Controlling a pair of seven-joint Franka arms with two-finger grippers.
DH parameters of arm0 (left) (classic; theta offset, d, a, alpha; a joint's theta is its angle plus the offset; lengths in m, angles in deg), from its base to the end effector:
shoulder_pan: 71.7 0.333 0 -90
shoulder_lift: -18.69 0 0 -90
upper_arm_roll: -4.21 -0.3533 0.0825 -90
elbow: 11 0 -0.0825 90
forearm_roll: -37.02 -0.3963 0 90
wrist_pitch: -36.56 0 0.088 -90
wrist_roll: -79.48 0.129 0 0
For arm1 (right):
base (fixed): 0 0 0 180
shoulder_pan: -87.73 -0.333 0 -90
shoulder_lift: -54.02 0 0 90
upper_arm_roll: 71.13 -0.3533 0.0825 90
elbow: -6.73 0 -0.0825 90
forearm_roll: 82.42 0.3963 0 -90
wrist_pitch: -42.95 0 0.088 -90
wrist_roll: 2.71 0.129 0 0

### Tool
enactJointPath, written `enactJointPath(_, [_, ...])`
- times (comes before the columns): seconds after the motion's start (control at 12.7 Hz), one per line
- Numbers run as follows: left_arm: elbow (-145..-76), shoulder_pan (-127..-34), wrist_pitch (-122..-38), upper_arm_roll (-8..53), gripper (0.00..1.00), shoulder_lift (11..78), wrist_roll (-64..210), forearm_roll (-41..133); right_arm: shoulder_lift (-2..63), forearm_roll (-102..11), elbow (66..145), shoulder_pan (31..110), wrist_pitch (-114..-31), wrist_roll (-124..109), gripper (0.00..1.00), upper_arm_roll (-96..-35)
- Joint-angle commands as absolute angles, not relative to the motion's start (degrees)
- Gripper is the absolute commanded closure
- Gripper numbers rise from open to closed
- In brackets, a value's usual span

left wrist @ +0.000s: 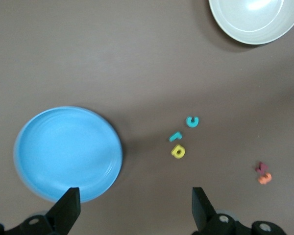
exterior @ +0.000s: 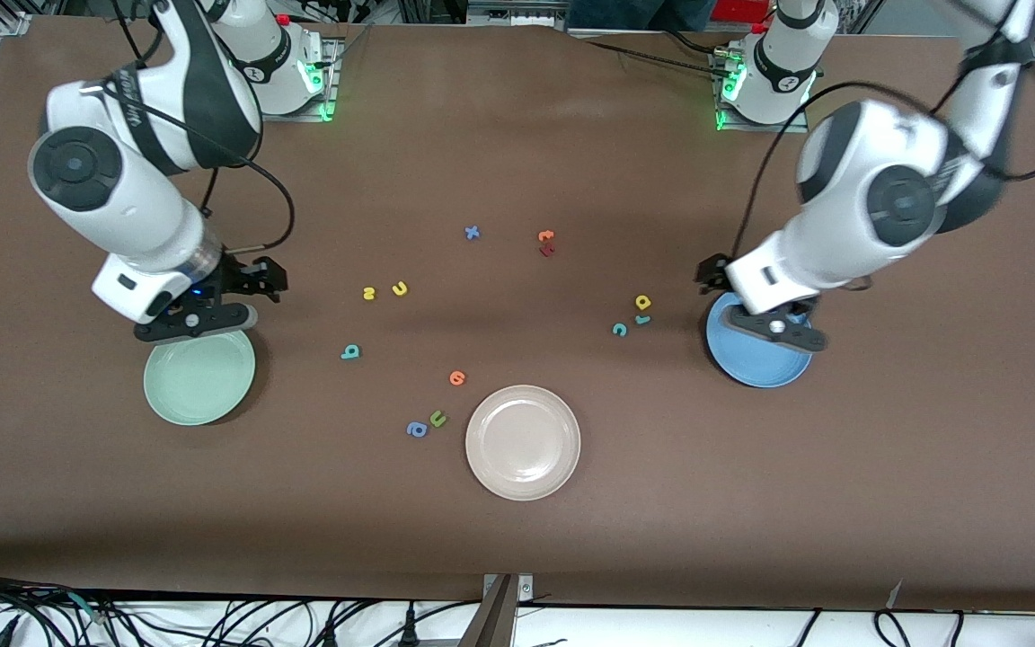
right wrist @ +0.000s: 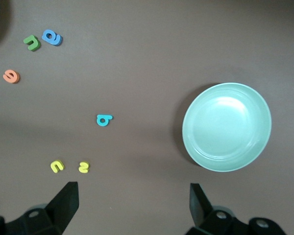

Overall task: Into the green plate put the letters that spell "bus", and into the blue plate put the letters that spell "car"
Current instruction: 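Move the right gripper toward the cyan q while the left gripper nears yellow d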

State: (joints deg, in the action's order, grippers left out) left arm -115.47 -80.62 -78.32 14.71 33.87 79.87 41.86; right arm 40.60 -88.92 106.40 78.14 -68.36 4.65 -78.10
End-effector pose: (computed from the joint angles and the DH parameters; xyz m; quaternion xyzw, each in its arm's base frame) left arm 0.5982 -0.2107 0.3953 0.9859 -0.1504 -0.0493 0.0541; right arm 0.6208 0.1686 0.4476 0.9941 0.1000 -0.0062 0.0406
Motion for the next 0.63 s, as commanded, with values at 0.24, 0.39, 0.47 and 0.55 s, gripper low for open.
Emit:
enactJointPath(0.24, [-124.11,-81.46,-92.09,18.19,0.00,39.59,85.62,37.20,37.94,-88.75,116.58,77.19,-88.23,16.52,0.01,-77.54])
enactJointPath(0.39, [-124.72,-82.16,-94.48,18.19,0.00,42.24,88.96,37.20,35.40,-88.66,117.65,76.66,-92.39,21.78,0.01,-77.54])
enactJointPath(0.47, [-125.08,-82.77,-94.66,18.19,0.00,42.42,89.41,36.94,34.08,-88.66,117.56,76.57,-92.92,23.20,0.01,-77.45])
enactJointPath(0.55, [-125.17,-83.56,-95.27,18.19,0.00,43.03,90.11,34.67,32.76,-89.62,117.48,76.31,-94.23,22.87,0.01,-77.28])
